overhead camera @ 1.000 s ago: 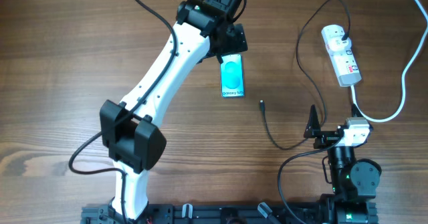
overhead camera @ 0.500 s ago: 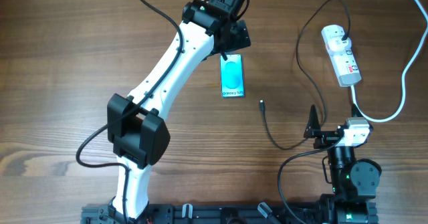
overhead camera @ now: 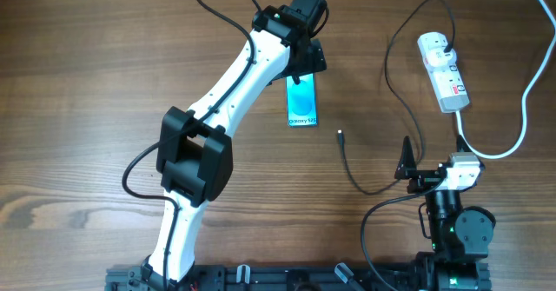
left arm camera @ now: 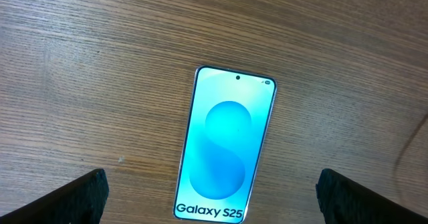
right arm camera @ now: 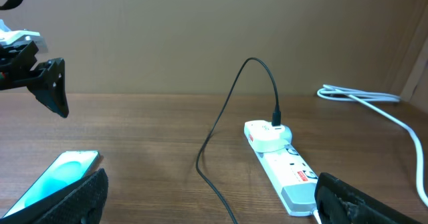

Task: Plug charger to phone and switch on socket
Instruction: 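Lower the open left gripper over the Galaxy S25 phone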

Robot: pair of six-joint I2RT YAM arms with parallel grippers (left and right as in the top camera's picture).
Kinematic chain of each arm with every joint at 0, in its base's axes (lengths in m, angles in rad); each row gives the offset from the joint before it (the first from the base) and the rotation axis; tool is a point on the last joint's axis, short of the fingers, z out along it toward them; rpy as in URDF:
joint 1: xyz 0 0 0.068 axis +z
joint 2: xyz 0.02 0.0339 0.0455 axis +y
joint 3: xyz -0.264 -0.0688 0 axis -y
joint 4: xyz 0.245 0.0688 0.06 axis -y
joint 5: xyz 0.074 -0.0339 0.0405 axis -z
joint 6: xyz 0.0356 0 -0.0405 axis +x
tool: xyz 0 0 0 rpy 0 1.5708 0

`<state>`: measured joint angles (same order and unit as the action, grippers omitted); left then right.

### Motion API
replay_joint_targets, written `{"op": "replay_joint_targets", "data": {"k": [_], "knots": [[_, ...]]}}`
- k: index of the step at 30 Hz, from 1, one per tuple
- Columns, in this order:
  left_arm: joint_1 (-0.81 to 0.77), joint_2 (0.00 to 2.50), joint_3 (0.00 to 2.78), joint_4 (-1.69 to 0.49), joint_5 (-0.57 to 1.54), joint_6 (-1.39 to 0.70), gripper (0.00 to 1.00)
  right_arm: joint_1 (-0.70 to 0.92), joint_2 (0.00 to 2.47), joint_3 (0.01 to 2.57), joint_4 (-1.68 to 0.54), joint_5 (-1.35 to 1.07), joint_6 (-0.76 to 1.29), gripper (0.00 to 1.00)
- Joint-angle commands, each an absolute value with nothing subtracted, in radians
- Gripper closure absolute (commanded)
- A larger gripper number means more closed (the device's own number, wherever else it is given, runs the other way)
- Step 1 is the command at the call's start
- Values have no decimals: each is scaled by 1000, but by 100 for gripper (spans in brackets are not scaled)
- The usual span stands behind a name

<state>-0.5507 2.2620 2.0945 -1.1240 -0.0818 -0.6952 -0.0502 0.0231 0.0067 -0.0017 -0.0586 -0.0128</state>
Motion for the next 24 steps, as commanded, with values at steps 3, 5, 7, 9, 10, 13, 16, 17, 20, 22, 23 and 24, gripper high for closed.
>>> {"op": "replay_joint_targets", "data": {"k": [3, 5, 7, 9, 10, 13, 16, 17, 20, 22, 23, 24], "knots": [[-554, 2288, 2106, -1113, -98, -711, 0, -45, 20, 5, 1, -52, -24, 0], [-554, 2312, 2106, -1106, -86, -707, 0, -45, 21, 5, 1, -52, -24, 0], [-558, 2346, 2106, -1103, -6, -636, 0, -45, 21, 5, 1, -52, -24, 0], [-566, 2368, 2106, -1106, 2, -605, 0, -45, 20, 5, 1, -52, -24, 0], [-571, 2371, 2106, -1108, -1, -605, 0, -45, 20, 5, 1, -52, -24, 0], [-588, 2383, 2106, -1107, -1, -602, 0, -45, 20, 5, 1, -52, -24, 0], [-617, 2435, 2106, -1114, -1, -599, 0, -45, 21, 5, 1, -52, -24, 0], [-618, 2437, 2106, -1115, -1, -595, 0, -45, 21, 5, 1, -52, -24, 0], [-617, 2438, 2104, -1126, -31, -580, 0, -45, 20, 5, 1, -52, -24, 0], [-617, 2441, 2090, -1130, -43, -579, 0, -45, 21, 5, 1, -52, -24, 0], [-617, 2441, 2084, -1129, -43, -579, 0, -45, 21, 5, 1, -52, -24, 0], [-617, 2442, 2079, -1129, -43, -579, 0, -45, 21, 5, 1, -52, -24, 0]]}}
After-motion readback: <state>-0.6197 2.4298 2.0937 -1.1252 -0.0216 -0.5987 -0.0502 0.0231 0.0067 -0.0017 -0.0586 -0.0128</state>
